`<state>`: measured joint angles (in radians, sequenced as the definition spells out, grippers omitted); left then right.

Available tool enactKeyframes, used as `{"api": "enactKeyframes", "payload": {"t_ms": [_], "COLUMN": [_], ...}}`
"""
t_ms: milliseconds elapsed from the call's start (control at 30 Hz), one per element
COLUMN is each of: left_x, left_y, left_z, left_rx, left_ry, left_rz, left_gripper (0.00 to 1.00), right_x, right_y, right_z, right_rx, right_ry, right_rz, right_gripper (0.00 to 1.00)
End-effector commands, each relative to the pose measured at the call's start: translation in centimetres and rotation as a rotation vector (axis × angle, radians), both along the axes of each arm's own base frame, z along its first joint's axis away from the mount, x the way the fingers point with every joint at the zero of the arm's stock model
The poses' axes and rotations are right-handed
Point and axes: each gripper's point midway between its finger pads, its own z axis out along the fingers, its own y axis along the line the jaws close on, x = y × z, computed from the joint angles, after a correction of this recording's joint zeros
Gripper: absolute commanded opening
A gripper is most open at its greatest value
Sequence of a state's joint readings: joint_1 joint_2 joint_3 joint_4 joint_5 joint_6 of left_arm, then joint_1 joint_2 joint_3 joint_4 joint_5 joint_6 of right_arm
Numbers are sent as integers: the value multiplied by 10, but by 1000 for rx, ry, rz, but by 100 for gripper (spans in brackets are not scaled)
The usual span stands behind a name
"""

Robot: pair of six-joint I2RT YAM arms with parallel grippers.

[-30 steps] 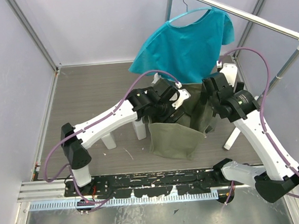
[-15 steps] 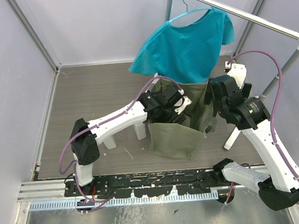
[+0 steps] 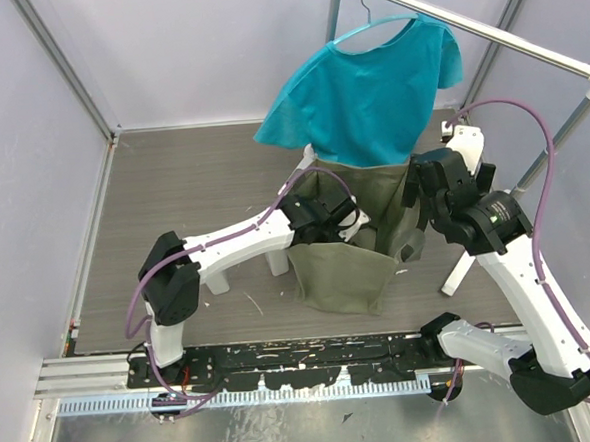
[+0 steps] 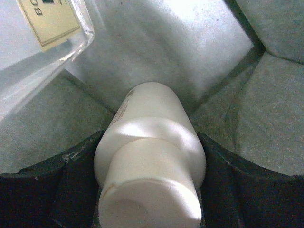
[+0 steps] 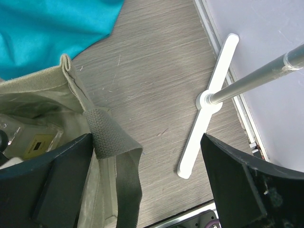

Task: Place the personal care products into the canvas bag

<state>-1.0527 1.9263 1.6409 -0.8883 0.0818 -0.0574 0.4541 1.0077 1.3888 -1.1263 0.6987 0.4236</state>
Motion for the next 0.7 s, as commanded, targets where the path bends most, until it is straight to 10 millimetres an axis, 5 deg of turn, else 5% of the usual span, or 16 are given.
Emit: {"api": "enactKeyframes", "payload": {"t_ms": [0,367,467,667], "left_x": [-6,-15,-18,-15], "left_y": [-4,-3,-8,-22], "left_z": [-2,-5,11,63], "left_rx": [-28,-35,-83,-218], "left_ry": [24,66,68,11], "left_rz": [-2,-18,-37,-51], "left_gripper": [34,76,97,98], "right_x": [1,1,0,3], "right_y": [-6,-7,-7,-6], "right_z": [4,-5,-7,-11], "right_rx": [-23,-44,-49,-59], "right_ry": [-16,3,9,19], "right_rz": [-20,-15,-13,-3], "right_gripper": [100,100,100,100]}}
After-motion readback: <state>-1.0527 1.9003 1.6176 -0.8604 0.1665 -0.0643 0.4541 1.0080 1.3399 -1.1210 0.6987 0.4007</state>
